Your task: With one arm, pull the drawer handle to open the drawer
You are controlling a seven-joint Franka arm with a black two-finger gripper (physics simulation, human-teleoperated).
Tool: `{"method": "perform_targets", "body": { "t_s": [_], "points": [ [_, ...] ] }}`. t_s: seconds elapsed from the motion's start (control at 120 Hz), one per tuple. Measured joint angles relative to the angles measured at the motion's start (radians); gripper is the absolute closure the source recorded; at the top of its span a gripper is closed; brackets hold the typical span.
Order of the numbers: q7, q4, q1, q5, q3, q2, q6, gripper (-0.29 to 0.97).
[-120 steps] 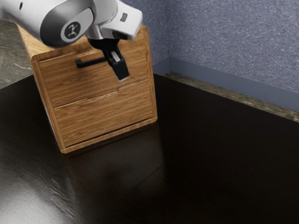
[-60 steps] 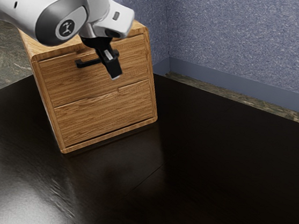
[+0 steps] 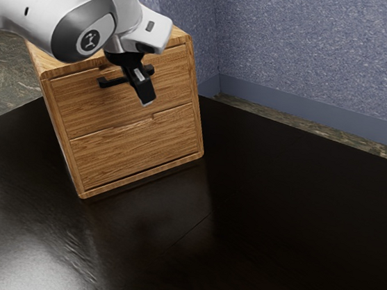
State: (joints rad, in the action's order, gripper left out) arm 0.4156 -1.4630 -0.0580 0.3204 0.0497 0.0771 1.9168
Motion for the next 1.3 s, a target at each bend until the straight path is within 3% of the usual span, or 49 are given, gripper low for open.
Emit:
{"method": "perform_targets", "body": {
  "t_s": [0.85,0.983,1.108,1.3],
  "points": [
    [0.011,0.039,-0.028,-0.003,0.003,0.065,0.017,0.00],
    [0.008,0.023,-0.017,-0.003,0.005,0.053,0.011,-0.01],
    [0.000,-0.036,-0.012,-0.002,0.005,-0.004,0.008,0.06],
    [-0.016,-0.114,0.005,0.011,0.003,-0.061,0.008,-0.01]
  ]
}}
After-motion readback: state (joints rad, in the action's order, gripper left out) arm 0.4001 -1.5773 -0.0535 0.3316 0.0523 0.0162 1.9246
